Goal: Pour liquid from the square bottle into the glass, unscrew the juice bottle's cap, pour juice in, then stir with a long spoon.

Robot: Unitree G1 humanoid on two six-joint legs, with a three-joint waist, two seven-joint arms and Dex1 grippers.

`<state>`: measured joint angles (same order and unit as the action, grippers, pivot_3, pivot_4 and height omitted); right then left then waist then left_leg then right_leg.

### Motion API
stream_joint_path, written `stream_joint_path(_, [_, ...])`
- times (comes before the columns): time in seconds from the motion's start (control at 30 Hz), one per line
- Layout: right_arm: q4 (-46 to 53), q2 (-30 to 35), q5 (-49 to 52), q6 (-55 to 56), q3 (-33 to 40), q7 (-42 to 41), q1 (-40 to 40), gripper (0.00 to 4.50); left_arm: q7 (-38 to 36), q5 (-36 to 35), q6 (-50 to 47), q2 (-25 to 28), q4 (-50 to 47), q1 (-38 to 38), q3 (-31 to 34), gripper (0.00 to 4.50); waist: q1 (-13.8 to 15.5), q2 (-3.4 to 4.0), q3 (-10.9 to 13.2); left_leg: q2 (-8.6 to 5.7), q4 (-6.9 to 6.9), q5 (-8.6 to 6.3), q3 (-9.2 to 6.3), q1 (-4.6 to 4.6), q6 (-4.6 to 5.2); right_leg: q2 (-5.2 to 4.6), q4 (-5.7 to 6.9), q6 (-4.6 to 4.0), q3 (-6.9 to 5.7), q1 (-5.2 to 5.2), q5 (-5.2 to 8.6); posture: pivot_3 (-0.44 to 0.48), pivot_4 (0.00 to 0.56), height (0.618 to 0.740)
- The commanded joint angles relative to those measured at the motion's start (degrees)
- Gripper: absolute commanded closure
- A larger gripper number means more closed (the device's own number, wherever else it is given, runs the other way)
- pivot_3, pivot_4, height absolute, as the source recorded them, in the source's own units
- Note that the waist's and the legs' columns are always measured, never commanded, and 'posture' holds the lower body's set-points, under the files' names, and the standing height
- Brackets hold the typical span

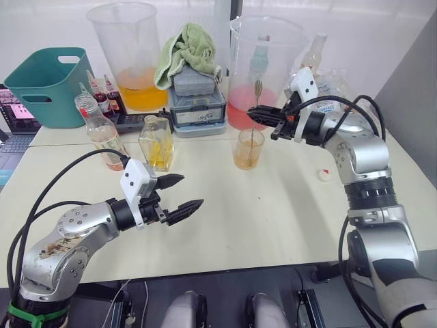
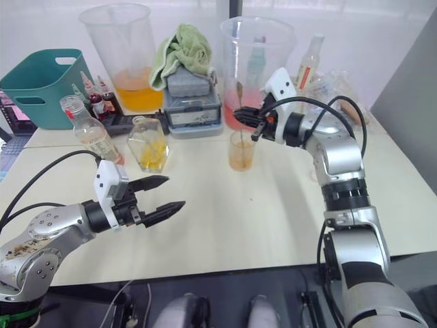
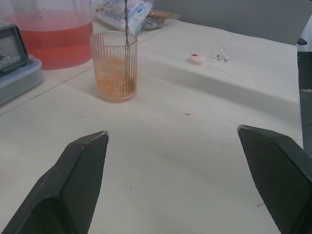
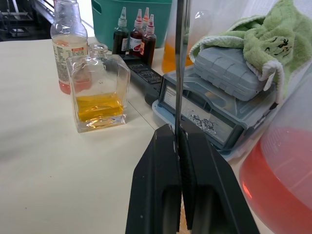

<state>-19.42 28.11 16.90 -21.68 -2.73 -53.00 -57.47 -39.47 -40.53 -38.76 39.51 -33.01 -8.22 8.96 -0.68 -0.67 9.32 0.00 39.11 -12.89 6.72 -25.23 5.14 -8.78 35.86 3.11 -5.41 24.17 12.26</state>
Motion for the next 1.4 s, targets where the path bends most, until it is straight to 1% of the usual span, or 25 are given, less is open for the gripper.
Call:
stream_joint_path(0.03, [1.5,-1.5,3.9,-2.6,3.3,0.1,-1.7,4.50,-0.3,-0.2,1.2,0.8,-2.0,0.0,1.4,0.02,0.0,0.00,0.0,0.00,0.00,0.00,0.00,0.00,0.00,0.00,-0.01,0.00,0.00,0.00,0.00,0.000,0.150,0.739])
stream_joint_path(0.1, [1.7,-2.5,5.3,-4.5,4.7,0.7,-2.2,4.50,-0.3,-0.2,1.2,0.9,-2.0,0.1,1.5,0.02,0.0,0.00,0.0,0.00,0.00,0.00,0.00,0.00,0.00,0.00,0.00,0.00,0.00,0.00,0.00,0.000,0.150,0.739])
stream_joint_path(0.2, [0.7,-3.5,5.7,-4.4,5.7,1.8,-3.2,4.50,-0.3,0.0,1.4,0.9,-1.8,0.0,1.2,0.02,0.0,0.00,0.0,0.00,-0.01,0.00,-0.01,0.00,0.00,0.00,0.00,0.00,0.00,0.00,0.00,0.000,0.150,0.739])
stream_joint_path(0.3, [-1.9,-4.0,3.7,-1.1,5.7,3.2,-4.3,4.50,-0.3,0.0,1.4,0.7,-1.8,-0.1,0.9,0.02,-0.1,0.00,0.0,0.00,-0.03,0.00,-0.01,0.00,0.00,0.00,0.00,-0.01,0.00,0.02,0.00,0.000,0.150,0.739])
stream_joint_path(0.43, [-7.0,-3.6,-1.3,6.6,4.3,5.8,-5.7,4.50,-0.2,-0.1,1.4,0.7,-1.8,-0.1,1.0,0.02,0.0,0.00,0.0,-0.02,-0.05,0.01,0.00,0.00,-0.02,0.01,-0.01,-0.01,0.00,0.02,0.00,0.000,0.150,0.739])
stream_joint_path(0.6, [-10.2,-1.9,-4.6,10.6,3.3,5.0,-6.4,4.50,-0.1,-0.2,1.4,0.5,-1.9,-0.1,0.8,0.02,0.0,0.00,0.0,-0.02,-0.06,0.01,0.00,0.00,-0.03,0.01,0.00,-0.01,0.00,0.02,0.00,0.000,0.150,0.739])
stream_joint_path(0.7, [-9.0,-0.9,-3.9,8.0,3.5,3.2,-6.0,4.50,-0.1,-0.3,1.3,0.4,-1.9,-0.1,0.8,0.02,0.0,0.01,0.0,-0.02,-0.05,0.01,0.00,0.00,-0.02,0.01,-0.02,-0.01,0.00,0.01,0.00,0.000,0.150,0.739])
stream_joint_path(0.8, [-6.3,0.0,-1.8,2.4,4.1,1.3,-5.3,4.50,-0.1,-0.2,1.4,0.3,-1.9,-0.1,0.6,0.02,0.0,0.00,0.0,-0.01,-0.05,0.02,0.00,0.00,-0.02,0.01,-0.01,-0.01,0.00,0.01,0.00,0.000,0.150,0.739])
stream_joint_path(0.9, [-3.1,-0.7,2.8,-4.3,6.7,1.3,-4.8,4.50,-0.2,-0.2,1.5,0.1,-1.7,-0.3,0.5,0.02,0.0,0.00,0.0,0.00,-0.05,0.01,0.00,0.00,-0.02,0.01,-0.01,-0.01,0.00,0.01,0.00,0.000,0.150,0.739])
stream_joint_path(1.0, [-0.7,-2.2,4.9,-7.2,7.7,2.5,-3.8,4.50,-0.4,-0.3,1.7,-0.2,-1.5,-0.8,0.3,0.02,-0.1,0.00,0.0,0.01,-0.06,0.01,0.00,0.00,-0.02,0.01,-0.01,-0.02,0.00,0.01,0.00,0.000,0.150,0.739])
stream_joint_path(1.1, [-0.1,-3.5,3.6,-5.6,6.9,4.4,-2.8,4.50,-0.7,-0.5,1.8,-0.3,-1.5,-1.2,0.3,0.02,-0.1,0.00,0.0,0.01,-0.06,0.01,0.00,0.00,-0.03,0.01,0.00,-0.02,0.00,0.01,0.00,0.000,0.150,0.739])
stream_joint_path(1.23, [-0.7,-4.4,4.6,-4.6,8.6,6.5,-3.6,4.50,-0.9,-0.4,1.8,-0.3,-1.4,-1.4,0.4,0.02,0.0,0.00,0.0,-0.01,-0.05,0.01,-0.01,0.00,-0.02,0.01,0.01,-0.02,-0.01,0.00,0.00,0.000,0.150,0.739])
stream_joint_path(1.3, [-1.7,-4.8,3.9,-1.4,9.0,7.7,-3.9,4.50,-1.0,-0.3,1.8,-0.3,-1.4,-1.4,0.3,0.02,-0.1,0.00,0.0,0.00,-0.05,0.01,0.00,0.00,-0.03,0.01,0.01,-0.02,0.00,0.01,0.00,0.000,0.150,0.739])
stream_joint_path(1.4, [-3.6,-3.9,0.6,3.7,7.2,7.9,-4.1,4.50,-0.9,-0.4,1.8,-0.4,-1.5,-1.4,0.2,0.02,-0.1,0.01,0.0,-0.01,-0.06,0.02,0.00,0.00,-0.03,0.01,0.01,-0.02,0.00,0.03,0.00,0.000,0.150,0.739])
